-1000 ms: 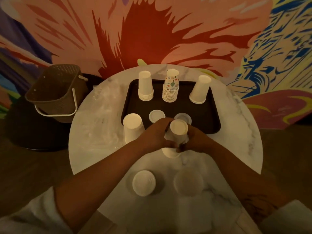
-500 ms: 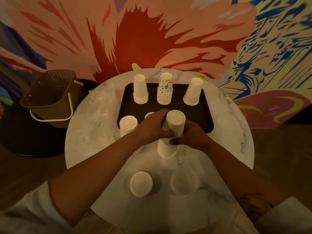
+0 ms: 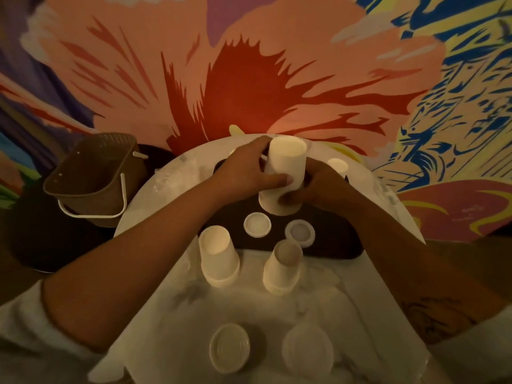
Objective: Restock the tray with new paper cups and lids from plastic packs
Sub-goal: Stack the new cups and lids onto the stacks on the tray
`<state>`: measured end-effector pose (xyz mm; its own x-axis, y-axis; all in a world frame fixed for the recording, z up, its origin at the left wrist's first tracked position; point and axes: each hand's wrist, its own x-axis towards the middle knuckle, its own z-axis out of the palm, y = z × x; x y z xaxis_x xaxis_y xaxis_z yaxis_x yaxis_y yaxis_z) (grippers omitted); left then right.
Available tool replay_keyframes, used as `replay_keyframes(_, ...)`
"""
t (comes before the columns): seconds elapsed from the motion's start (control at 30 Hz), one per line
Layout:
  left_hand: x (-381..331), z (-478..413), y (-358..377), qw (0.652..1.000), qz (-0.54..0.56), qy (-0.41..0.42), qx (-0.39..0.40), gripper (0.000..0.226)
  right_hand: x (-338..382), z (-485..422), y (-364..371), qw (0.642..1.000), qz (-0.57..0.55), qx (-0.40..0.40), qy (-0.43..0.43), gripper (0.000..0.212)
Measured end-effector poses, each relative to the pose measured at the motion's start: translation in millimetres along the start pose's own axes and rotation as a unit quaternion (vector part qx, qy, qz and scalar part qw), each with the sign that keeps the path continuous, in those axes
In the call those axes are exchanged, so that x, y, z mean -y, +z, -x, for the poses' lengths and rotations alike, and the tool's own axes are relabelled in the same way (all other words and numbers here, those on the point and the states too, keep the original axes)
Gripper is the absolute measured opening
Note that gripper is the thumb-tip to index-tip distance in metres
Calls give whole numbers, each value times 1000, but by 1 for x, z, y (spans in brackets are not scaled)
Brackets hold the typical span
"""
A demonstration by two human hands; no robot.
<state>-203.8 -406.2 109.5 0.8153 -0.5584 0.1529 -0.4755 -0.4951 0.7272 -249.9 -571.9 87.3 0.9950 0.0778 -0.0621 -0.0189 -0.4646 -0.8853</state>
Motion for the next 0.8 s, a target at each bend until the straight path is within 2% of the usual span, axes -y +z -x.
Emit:
replay_keyframes(0.23,30,-56,-34,994,22,-11,-111,68,3,-102,13,995,-25,-75,-55,73)
replay_keyframes(0.37,70,-81,-26,985,-27,-51,-161,52,-18,-157,42,993,-32,-111,-27,76)
replay_keyframes(0.6,121,-92,-8,974,-83,-128,-170,46,-58,-195,77,997,-12,-78,8,68)
replay_keyframes(0.73,136,-91,9,964,-95,-179,-171,39,-76,-196,85,998,18,-43,39,71)
replay_keyframes(0.8,140,-87,16,963,-118,-194,-147,39,-82,-193,87,997,42,-9,64,74)
